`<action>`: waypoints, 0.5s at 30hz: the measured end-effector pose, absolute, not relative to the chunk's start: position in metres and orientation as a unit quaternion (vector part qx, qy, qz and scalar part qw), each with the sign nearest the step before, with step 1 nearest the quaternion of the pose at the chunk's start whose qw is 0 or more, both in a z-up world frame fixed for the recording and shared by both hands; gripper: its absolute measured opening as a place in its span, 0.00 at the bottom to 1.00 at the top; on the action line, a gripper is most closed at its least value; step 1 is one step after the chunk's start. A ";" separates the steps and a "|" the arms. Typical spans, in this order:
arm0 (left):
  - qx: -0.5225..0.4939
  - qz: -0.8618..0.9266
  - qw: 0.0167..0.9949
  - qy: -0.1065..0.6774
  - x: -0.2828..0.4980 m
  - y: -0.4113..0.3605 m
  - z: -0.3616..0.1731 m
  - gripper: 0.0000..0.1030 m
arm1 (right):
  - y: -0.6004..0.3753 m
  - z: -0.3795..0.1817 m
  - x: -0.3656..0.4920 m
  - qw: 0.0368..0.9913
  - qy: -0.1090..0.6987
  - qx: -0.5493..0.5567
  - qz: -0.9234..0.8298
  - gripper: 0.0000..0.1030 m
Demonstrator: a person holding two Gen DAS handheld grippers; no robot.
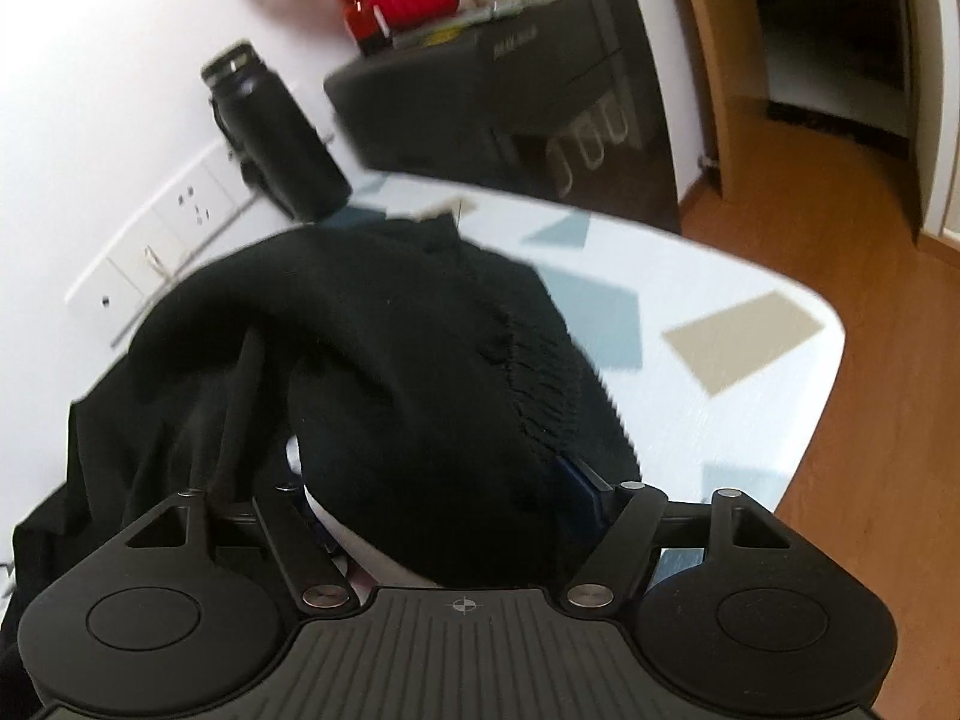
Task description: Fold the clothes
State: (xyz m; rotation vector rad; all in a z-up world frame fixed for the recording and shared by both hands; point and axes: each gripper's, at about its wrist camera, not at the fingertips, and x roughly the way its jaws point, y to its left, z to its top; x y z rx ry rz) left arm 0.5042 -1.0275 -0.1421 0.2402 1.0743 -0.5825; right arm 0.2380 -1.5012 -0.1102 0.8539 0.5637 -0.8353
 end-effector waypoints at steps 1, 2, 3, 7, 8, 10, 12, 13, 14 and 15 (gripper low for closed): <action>0.115 -0.276 0.811 0.503 0.503 -1.028 -0.145 0.75 | -1.500 -0.109 0.240 0.786 0.266 0.402 -0.388 0.65; 0.117 -0.278 0.809 0.504 0.503 -1.029 -0.147 0.50 | -1.498 -0.108 0.242 0.782 0.270 0.407 -0.387 0.65; 0.115 -0.279 0.811 0.501 0.504 -1.027 -0.146 0.37 | -1.495 -0.107 0.242 0.781 0.275 0.409 -0.385 0.66; 0.092 -0.240 0.841 0.476 0.520 -1.002 -0.127 0.06 | -1.485 -0.104 0.244 0.778 0.293 0.410 -0.375 0.67; 0.088 -0.220 0.854 0.464 0.526 -0.992 -0.120 0.06 | -1.481 -0.104 0.245 0.779 0.296 0.409 -0.372 0.67; 0.082 -0.170 0.882 0.432 0.542 -0.967 -0.103 0.06 | -1.473 -0.103 0.249 0.784 0.300 0.406 -0.363 0.68; 0.071 -0.112 0.910 0.393 0.556 -0.942 -0.082 0.06 | -1.467 -0.102 0.253 0.786 0.304 0.405 -0.354 0.68; 0.064 -0.082 0.922 0.373 0.563 -0.929 -0.071 0.06 | -1.465 -0.101 0.256 0.786 0.306 0.410 -0.348 0.68; 0.057 -0.052 0.933 0.351 0.570 -0.917 -0.060 0.07 | -1.461 -0.100 0.259 0.785 0.306 0.417 -0.340 0.68; 0.060 -0.057 0.935 0.345 0.570 -0.917 -0.056 0.08 | -1.458 -0.099 0.263 0.785 0.308 0.422 -0.332 0.68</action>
